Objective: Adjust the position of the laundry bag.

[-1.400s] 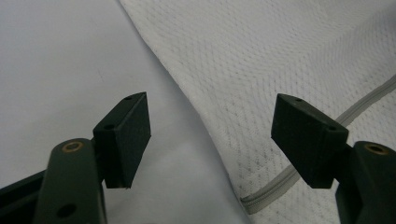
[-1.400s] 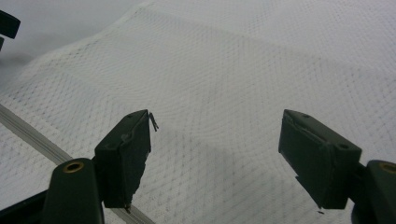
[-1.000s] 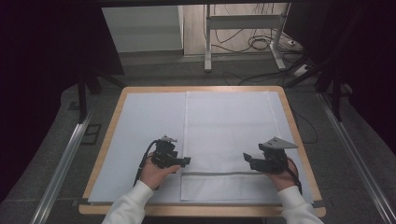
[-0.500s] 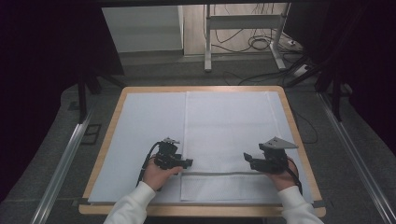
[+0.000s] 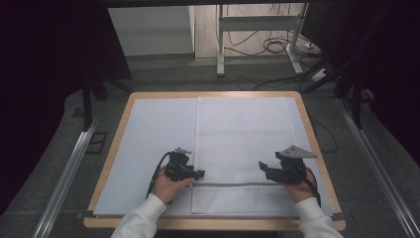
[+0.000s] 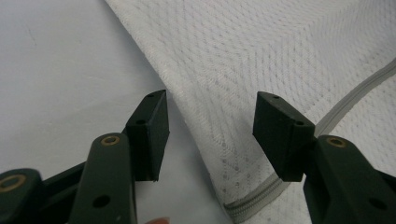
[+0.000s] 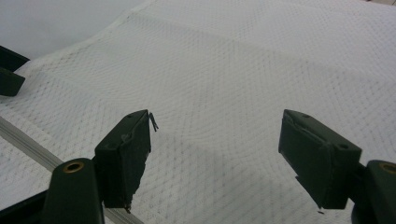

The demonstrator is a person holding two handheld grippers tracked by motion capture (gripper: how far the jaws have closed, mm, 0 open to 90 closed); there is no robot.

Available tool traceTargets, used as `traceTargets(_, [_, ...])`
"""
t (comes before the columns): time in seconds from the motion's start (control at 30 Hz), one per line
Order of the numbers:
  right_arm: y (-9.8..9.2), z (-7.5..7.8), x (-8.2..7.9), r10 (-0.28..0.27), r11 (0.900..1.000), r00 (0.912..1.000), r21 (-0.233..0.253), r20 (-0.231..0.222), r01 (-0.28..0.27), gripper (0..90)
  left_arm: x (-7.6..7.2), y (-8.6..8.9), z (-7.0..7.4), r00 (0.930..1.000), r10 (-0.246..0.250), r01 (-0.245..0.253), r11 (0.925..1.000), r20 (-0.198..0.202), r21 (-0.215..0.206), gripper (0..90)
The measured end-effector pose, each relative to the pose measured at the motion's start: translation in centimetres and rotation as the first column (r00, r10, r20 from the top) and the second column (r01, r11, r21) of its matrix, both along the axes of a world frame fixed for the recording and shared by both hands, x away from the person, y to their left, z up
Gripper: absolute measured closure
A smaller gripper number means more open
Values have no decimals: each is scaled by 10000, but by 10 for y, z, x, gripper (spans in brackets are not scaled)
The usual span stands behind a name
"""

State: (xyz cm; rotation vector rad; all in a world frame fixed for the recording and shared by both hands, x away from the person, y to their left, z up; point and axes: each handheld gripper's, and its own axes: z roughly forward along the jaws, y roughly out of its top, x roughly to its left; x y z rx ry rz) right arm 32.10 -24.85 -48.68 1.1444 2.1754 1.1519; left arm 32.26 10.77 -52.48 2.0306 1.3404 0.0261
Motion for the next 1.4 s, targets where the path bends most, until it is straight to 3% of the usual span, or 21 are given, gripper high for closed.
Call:
traceTargets(0.2, [0, 1, 0, -35, 10000, 10000, 17, 26, 35, 247, 1, -2, -1, 9998, 113, -113, 9999, 164, 0, 606])
traceTargets(0.3, [-1, 1, 0, -59, 10000, 10000, 40, 40, 59, 247, 1, -4, -1, 9989, 10, -9, 10000, 474, -27, 748])
traceTargets(0.43, [-1, 2, 0, -56, 10000, 10000, 42, 67, 56, 247, 3, -3, -3, 9990, -30, 32, 10000, 436, -46, 868])
traceTargets(0.83, [-7, 5, 2, -199, 9997, 9998, 173, 16, 199, 247, 3, 0, -2, 9984, -215, 230, 9993, 528, -280, 894])
traceTargets(1.17, [-18, 15, 7, -539, 9981, 9977, 279, -404, 550, 246, 3, 3, -1, 9984, -233, 252, 9990, 513, -368, 896])
traceTargets(1.4, [-18, 36, 11, -581, 9975, 9942, 358, -911, 616, 246, 3, 5, 0, 9984, -253, 279, 9983, 511, -503, 896])
